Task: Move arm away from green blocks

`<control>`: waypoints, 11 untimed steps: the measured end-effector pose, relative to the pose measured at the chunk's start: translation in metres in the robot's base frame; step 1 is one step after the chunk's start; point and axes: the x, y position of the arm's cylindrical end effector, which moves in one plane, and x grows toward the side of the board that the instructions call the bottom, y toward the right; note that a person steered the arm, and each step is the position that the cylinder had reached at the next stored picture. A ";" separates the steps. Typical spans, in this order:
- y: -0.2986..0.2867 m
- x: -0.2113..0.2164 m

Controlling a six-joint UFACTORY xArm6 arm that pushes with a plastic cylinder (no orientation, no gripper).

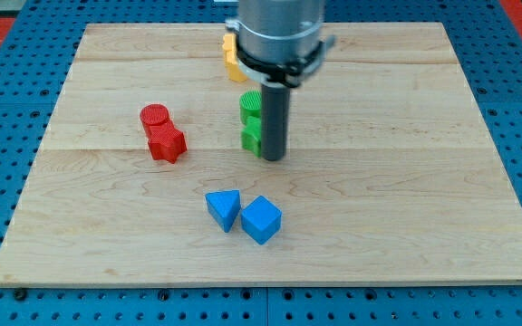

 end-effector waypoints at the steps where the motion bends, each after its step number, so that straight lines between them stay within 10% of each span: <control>1: 0.009 -0.013; 4: 0.140 -0.061; 11: 0.086 -0.150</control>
